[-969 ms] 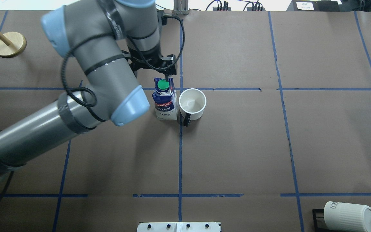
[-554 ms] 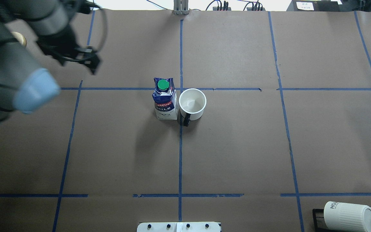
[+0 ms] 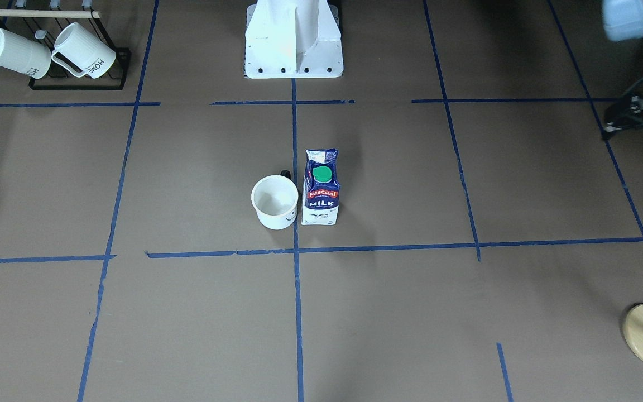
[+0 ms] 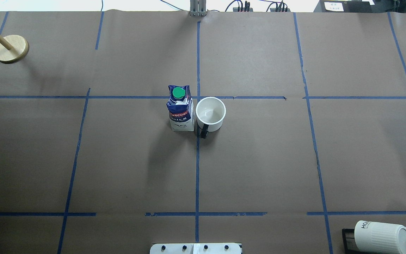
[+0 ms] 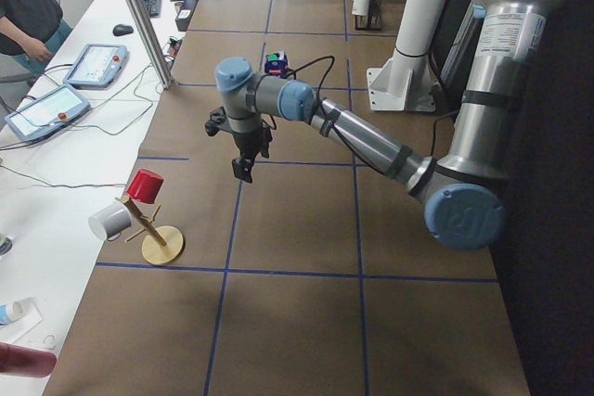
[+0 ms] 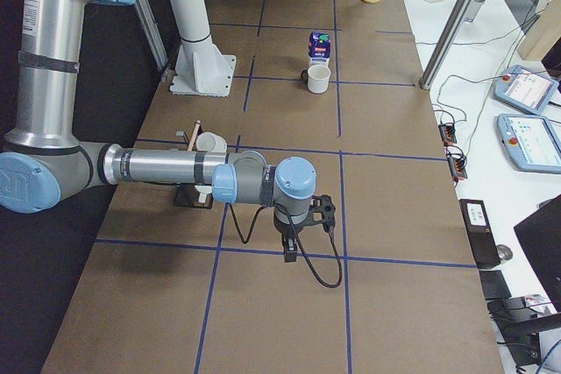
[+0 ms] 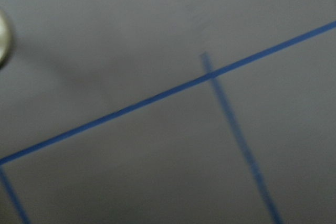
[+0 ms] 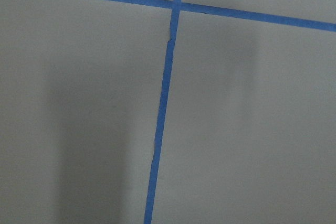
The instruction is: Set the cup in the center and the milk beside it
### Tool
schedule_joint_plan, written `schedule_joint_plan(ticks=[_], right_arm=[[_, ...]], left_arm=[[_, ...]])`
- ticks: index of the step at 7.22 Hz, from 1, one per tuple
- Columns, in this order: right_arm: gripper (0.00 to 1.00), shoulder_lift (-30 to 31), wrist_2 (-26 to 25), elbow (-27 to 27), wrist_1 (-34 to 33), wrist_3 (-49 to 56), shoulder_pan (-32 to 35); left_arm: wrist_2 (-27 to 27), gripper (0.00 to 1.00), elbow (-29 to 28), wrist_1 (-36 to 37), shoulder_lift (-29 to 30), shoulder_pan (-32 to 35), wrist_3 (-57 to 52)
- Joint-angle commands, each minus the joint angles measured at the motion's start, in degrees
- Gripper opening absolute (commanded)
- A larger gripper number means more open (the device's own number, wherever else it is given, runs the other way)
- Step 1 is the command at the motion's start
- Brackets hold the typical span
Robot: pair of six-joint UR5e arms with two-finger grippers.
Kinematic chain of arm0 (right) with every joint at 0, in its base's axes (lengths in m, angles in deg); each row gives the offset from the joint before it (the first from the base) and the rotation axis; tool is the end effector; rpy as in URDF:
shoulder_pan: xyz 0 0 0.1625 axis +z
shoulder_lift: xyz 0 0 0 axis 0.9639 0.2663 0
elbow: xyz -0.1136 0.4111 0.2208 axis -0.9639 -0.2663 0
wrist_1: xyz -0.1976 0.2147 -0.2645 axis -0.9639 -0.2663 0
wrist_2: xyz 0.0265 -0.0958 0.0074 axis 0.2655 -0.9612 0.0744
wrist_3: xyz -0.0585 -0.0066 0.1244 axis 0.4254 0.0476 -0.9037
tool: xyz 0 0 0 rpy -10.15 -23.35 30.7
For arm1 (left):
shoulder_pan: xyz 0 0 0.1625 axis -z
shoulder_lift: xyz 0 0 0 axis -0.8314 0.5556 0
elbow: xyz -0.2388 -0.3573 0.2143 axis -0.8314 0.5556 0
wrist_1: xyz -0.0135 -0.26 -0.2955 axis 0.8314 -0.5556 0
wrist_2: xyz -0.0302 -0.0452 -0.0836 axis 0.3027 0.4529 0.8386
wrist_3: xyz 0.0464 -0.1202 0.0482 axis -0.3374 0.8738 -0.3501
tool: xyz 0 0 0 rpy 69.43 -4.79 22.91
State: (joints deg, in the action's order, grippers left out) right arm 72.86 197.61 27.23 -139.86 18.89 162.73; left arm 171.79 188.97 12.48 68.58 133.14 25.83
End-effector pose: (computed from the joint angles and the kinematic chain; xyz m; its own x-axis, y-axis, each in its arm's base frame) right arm 0.0279 -0.3839 0.7391 0.7273 -0.1252 0.6749 0.1172 0.9914 0.0576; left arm 0.0712 -0.4890 0.5736 0.6789 0.3555 -0.6425 -0.2939 0.9334 0.2058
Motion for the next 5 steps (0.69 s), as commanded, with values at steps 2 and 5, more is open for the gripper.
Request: schedule_joint_plan(ticks=[2, 5], right_arm=[[1.0, -0.2, 0.0, 0.0, 0.0, -0.3, 0.0], [1.0, -0.3, 0.0, 0.0, 0.0, -0.7, 0.0]], left_arm=[[1.7, 1.0, -8.9, -8.1, -8.9, 7.6, -2.4], [4.7, 1.0, -9.9, -11.9, -11.9, 9.7, -2.3]])
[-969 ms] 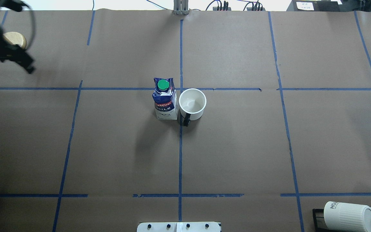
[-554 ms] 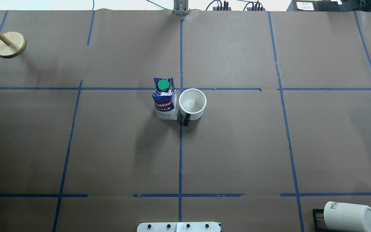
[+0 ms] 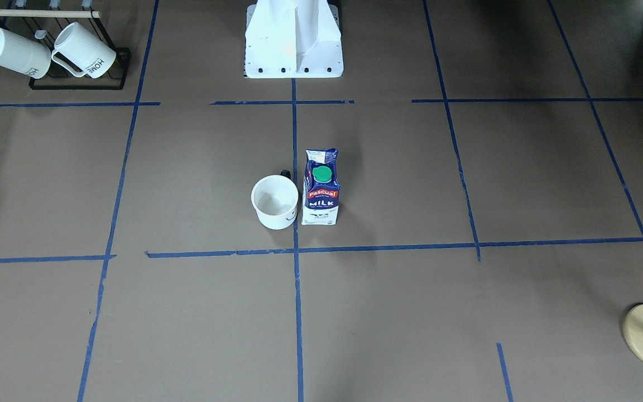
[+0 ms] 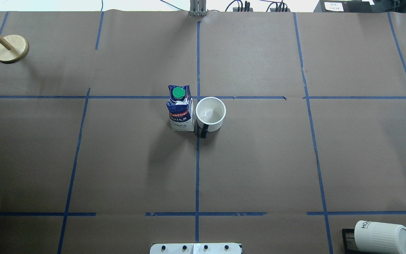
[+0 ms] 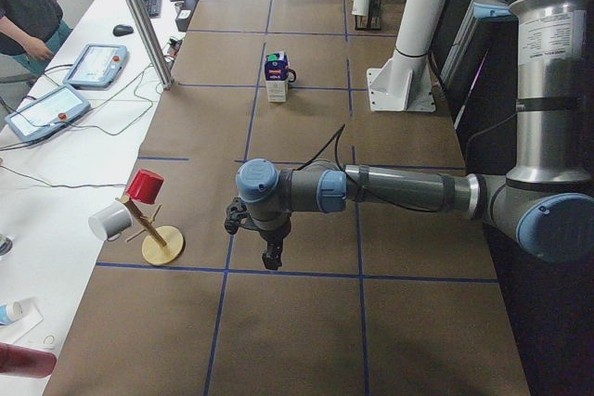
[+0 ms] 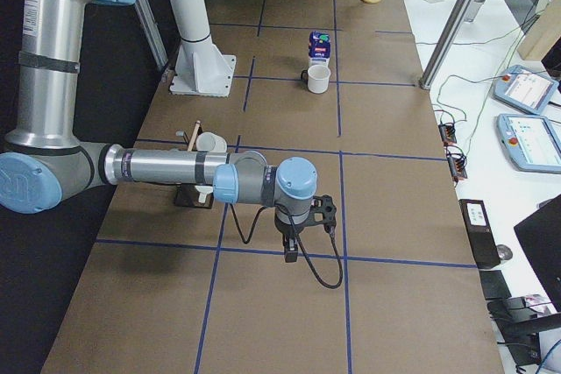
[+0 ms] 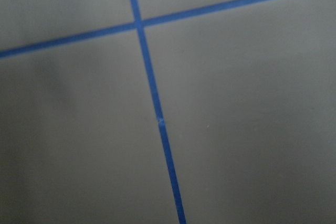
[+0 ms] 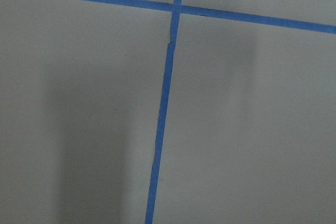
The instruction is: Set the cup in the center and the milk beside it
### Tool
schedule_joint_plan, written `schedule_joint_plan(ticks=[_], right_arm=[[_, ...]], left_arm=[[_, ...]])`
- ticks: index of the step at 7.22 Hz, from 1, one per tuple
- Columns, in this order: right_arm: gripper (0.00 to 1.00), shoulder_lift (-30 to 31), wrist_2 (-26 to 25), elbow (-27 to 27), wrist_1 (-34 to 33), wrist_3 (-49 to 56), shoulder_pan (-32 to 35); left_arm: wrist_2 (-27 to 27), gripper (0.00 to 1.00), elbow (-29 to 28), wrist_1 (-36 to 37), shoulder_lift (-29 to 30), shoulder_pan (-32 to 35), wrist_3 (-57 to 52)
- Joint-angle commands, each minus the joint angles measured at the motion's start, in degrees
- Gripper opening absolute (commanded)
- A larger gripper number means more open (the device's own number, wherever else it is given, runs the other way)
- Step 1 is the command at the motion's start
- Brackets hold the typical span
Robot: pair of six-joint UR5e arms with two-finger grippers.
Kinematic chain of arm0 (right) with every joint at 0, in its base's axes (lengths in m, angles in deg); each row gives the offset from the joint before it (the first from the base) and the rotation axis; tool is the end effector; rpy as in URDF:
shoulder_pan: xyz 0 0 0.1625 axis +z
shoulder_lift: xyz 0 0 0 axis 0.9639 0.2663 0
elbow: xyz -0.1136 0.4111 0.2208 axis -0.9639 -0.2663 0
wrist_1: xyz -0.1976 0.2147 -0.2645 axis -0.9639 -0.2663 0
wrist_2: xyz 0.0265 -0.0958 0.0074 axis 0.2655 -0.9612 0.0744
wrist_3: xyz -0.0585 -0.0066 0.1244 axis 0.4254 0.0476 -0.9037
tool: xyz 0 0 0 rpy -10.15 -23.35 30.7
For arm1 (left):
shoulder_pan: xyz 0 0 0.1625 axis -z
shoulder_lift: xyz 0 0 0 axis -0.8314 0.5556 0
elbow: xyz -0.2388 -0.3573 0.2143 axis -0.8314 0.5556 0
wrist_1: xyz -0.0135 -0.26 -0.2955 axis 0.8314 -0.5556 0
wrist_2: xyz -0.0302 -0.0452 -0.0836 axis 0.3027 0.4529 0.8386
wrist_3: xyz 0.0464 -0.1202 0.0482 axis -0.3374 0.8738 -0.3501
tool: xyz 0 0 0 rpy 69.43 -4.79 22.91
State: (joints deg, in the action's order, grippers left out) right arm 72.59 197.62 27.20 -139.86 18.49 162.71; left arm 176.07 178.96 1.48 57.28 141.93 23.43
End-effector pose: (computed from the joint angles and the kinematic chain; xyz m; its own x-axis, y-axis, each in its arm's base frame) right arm 0.0277 -0.3866 0.7376 0.7278 -0.1213 0.6750 0.1124 0.9920 0.0571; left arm -0.0029 -0.4153 0.7174 0.6762 0.1651 -0.7179 -0.1728 0.9829 0.0634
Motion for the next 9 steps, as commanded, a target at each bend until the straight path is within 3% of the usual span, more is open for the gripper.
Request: schedule_joint_plan(ticks=[1, 9], right_arm=[[1.0, 0.0, 0.0, 0.2, 0.0, -0.3, 0.1], [1.0, -0.1, 0.1, 0.2, 0.0, -0.6, 0.0]], left_arm=[[0.4, 1.0, 0.5, -0.9, -0.6, 0.9, 0.1], [-2.5, 1.0, -1.5, -0.1, -0.5, 0.7, 0.4]])
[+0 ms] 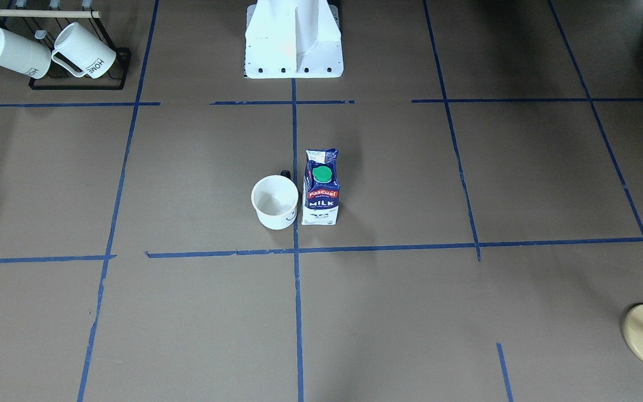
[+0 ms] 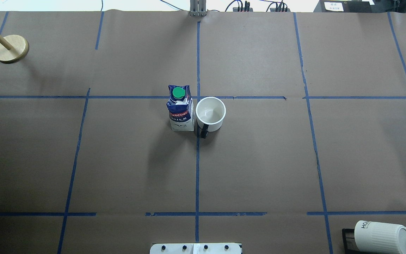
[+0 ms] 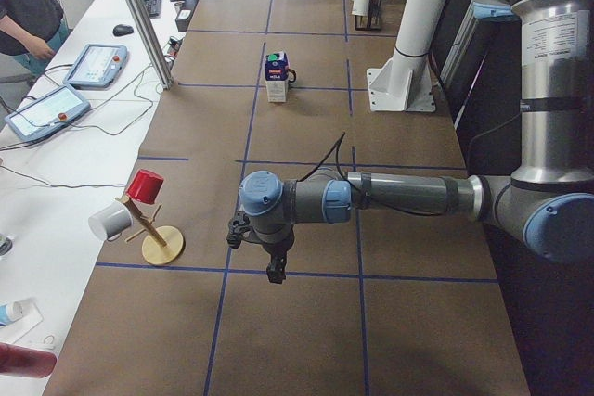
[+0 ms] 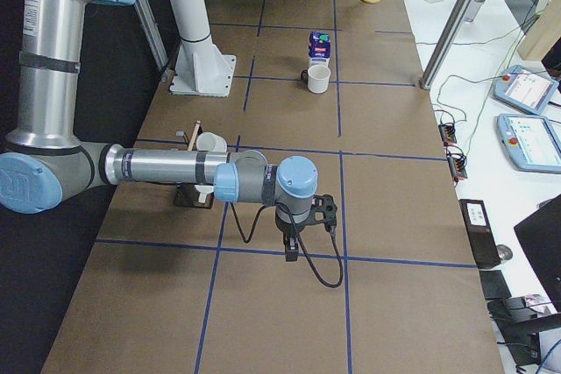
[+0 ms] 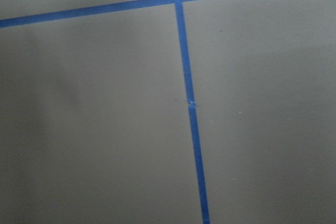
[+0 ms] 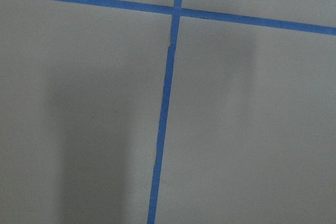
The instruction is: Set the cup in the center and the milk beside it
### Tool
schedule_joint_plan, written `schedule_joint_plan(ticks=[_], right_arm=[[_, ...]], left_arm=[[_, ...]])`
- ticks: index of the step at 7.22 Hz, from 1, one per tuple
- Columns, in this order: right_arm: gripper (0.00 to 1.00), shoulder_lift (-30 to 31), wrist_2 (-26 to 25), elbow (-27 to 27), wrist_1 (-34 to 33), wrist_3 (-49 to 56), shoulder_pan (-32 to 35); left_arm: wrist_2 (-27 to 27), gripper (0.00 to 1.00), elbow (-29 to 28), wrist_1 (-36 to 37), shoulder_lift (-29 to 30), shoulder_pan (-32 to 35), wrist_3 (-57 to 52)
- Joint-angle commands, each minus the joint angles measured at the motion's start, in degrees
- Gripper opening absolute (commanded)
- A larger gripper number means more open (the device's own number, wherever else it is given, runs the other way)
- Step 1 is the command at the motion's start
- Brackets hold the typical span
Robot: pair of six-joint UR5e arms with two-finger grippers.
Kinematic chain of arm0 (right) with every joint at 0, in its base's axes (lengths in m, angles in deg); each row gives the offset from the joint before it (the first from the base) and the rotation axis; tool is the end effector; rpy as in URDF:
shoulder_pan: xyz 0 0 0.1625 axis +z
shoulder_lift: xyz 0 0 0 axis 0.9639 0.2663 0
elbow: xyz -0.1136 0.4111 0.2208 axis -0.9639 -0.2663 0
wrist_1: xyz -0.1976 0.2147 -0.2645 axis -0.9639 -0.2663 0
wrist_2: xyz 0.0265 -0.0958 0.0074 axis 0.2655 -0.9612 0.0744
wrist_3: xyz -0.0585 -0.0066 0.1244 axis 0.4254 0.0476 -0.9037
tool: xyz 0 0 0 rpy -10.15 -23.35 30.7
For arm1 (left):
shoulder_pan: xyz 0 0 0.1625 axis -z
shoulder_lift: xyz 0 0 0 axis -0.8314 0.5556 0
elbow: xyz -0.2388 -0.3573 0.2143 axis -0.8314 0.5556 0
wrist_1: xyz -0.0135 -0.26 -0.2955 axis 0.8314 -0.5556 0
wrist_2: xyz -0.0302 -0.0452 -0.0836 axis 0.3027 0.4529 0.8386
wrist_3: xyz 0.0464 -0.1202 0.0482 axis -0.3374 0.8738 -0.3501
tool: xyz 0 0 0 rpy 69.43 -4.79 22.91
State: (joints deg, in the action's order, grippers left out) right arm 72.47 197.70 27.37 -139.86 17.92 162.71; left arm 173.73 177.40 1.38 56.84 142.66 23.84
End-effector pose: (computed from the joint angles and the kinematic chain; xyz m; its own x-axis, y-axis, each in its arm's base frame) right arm 0.0275 -0.3881 0.7352 0.7278 -0.1148 0.6761 0.1051 0.9929 0.0555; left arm -0.0126 -0.4087 0.7370 0.7093 0.1295 -0.6929 -0.1593 0.9870 0.0214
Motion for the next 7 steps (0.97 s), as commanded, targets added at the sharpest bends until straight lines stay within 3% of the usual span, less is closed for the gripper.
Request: schedule_joint_plan(ticks=[1, 7], right_arm=[[1.0, 0.0, 0.7, 0.0, 0.0, 0.0, 0.0], [1.0, 0.1, 1.6, -0.1, 0.3, 0.0, 0.0]], left_arm=[[-0.1, 1.0, 0.1, 0.0, 0.0, 0.0, 0.1], [-0.1, 1.0, 0.4, 0.0, 0.0, 0.0, 0.1]])
